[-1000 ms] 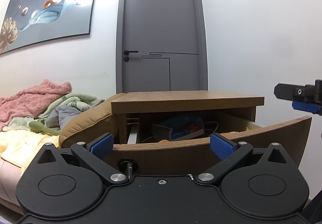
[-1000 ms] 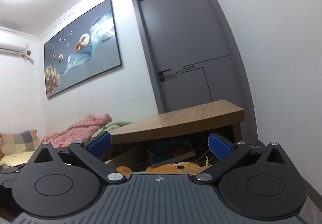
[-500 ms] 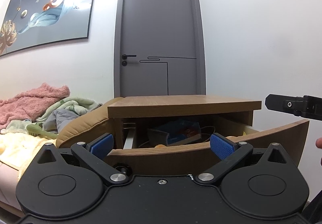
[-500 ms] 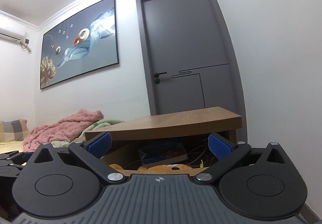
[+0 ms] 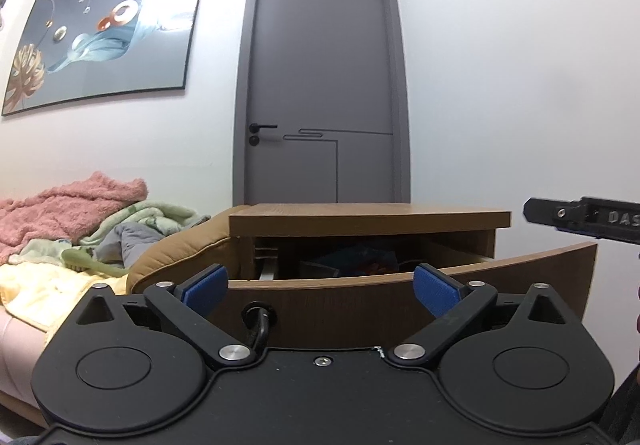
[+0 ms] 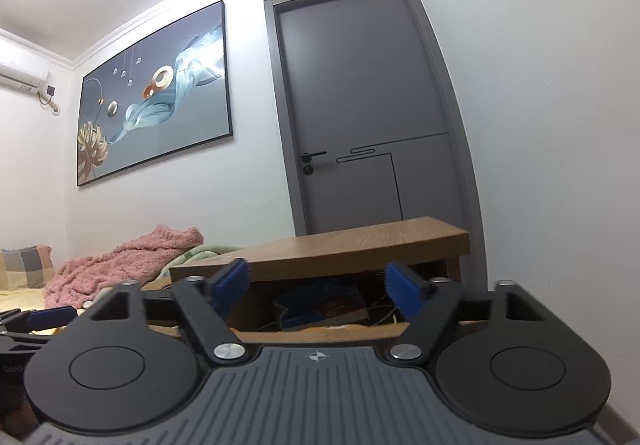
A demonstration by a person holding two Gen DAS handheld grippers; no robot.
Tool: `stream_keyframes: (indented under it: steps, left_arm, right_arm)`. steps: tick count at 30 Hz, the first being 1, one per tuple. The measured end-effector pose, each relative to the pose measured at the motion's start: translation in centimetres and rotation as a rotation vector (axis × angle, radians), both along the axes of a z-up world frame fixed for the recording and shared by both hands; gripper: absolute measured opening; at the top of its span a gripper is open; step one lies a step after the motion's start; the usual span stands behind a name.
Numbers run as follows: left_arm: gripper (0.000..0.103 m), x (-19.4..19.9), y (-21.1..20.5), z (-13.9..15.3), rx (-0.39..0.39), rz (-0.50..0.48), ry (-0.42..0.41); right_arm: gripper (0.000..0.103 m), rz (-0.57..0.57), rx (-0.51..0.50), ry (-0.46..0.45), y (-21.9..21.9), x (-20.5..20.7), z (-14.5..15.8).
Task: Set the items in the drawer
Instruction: 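Close the left tool's fingers and bring it to the drawer front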
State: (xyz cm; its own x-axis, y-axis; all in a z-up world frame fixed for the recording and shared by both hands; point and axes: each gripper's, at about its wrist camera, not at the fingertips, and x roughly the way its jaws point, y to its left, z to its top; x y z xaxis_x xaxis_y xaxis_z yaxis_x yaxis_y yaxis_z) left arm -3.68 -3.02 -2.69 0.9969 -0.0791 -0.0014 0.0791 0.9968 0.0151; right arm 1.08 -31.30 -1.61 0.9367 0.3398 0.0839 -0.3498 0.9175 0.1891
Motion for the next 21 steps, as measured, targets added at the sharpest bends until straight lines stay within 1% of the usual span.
stream_keyframes:
  steps: [1, 2, 4, 6, 8, 9, 11, 15, 17, 19, 20, 21]
  left_arm:
    - [0.092, -0.1, 0.0, -0.1, 0.001, 0.0, 0.001]
    - [0.09, -0.2, -0.1, -0.1, 0.002, -0.001, 0.002]
    - [0.084, -0.3, -0.1, -0.2, 0.005, -0.001, 0.003]
    - [0.08, -0.5, -0.2, -0.3, 0.007, -0.002, 0.005]
    - [0.074, -0.7, -0.2, -0.4, 0.009, -0.003, 0.006]
    - [0.071, -0.8, -0.2, -0.5, 0.01, -0.003, 0.007]
    - [0.069, -0.9, -0.3, -0.6, 0.013, -0.004, 0.009]
    - [0.055, -1.3, -0.3, -0.8, 0.018, -0.006, 0.011]
    - [0.053, -1.3, -0.3, -0.8, 0.02, -0.002, 0.013]
    - [0.046, -1.3, -0.3, -0.8, 0.021, 0.002, 0.012]
    - [0.046, -1.3, -0.3, -0.9, 0.024, 0.002, 0.011]
    - [0.043, -1.4, -0.4, -0.9, 0.027, 0.001, 0.012]
  right_arm:
    - [0.062, -0.001, -0.001, 0.002, 0.0, -0.2, -0.1]
    - [0.056, -0.003, -0.002, 0.005, 0.1, -0.3, -0.2]
    - [0.052, 0.001, -0.005, 0.001, 0.2, -0.7, -0.4]
    - [0.042, 0.009, -0.01, -0.004, 0.3, -1.1, -0.5]
    - [0.04, 0.01, -0.012, -0.004, 0.4, -1.4, -0.7]
    - [0.035, 0.011, -0.006, 0.002, 0.3, -1.4, -0.8]
    - [0.028, 0.015, 0.009, 0.019, 0.2, -1.5, -1.0]
    - [0.025, 0.021, -0.022, 0.01, 0.4, -2.1, -1.0]
    - [0.024, 0.021, -0.036, 0.01, 0.4, -2.2, -1.0]
    - [0.022, 0.021, -0.039, 0.013, 0.3, -2.3, -0.9]
    - [0.021, 0.02, -0.042, 0.012, 0.2, -2.4, -0.9]
    - [0.021, 0.02, -0.047, 0.01, 0.2, -2.4, -0.8]
